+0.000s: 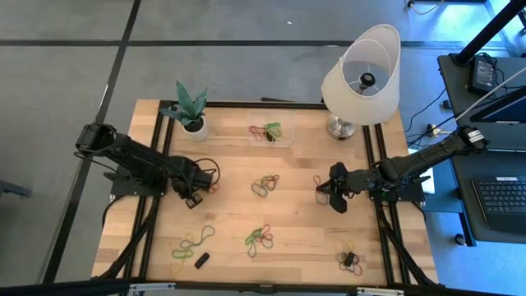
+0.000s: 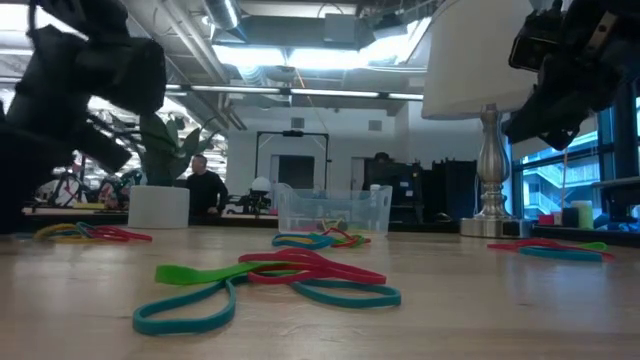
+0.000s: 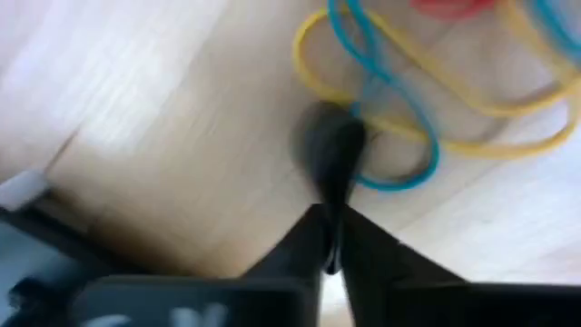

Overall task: Pick and place rubber bands into bin
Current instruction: Put the black rubber band into the transparent bin

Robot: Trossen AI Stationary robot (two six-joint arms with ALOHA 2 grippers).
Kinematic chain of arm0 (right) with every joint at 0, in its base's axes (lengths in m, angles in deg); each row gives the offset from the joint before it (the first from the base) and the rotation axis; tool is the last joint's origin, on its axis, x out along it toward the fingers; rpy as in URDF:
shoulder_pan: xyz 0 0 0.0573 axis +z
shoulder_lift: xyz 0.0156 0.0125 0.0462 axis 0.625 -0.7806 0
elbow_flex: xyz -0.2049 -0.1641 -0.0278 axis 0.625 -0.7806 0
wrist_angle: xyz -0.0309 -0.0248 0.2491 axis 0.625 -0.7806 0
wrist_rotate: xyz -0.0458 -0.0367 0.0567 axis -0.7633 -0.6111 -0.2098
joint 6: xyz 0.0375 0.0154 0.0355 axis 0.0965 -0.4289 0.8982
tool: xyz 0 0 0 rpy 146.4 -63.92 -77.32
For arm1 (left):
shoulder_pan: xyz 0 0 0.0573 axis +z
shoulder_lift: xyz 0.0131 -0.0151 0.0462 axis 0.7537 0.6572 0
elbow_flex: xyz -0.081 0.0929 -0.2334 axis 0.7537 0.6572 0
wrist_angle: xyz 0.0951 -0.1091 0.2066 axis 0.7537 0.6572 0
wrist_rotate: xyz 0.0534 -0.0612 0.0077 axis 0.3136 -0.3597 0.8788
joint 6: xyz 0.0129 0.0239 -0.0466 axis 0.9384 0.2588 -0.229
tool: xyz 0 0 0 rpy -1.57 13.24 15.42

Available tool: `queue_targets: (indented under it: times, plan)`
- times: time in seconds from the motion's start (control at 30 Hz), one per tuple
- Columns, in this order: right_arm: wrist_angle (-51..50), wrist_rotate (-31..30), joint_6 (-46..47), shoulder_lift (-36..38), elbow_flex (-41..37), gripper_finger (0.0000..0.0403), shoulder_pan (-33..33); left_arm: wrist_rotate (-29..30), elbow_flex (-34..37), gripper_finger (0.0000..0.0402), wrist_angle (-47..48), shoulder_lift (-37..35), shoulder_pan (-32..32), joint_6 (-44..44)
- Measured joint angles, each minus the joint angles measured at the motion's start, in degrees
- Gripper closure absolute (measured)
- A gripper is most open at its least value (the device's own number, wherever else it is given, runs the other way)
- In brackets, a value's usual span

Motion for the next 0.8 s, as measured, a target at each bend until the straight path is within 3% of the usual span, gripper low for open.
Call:
queue_targets:
  times: [0.23, 0.43, 0.63, 0.8]
  plan:
    - [-0.03, 0.04, -0.15, 0.00, 0.00, 0.0393, 0.00, 1.25, -10.53, 0.0395, 12.65, -0.39, -0.03, -4.50]
    - [-0.03, 0.09, -1.62, -0.02, 0.00, 0.0393, 0.00, 9.43, -25.57, 0.0396, 22.51, -0.50, -0.03, -4.68]
    - [-0.03, 0.09, -2.96, -0.02, 0.00, 0.0393, -0.02, 22.37, -38.74, 0.0397, 19.50, 0.04, 1.00, -2.26]
    - [0.12, -0.05, -2.95, -0.04, 0.00, 0.0393, -0.02, 26.42, -46.64, 0.0397, 13.84, 3.76, 5.94, 7.92]
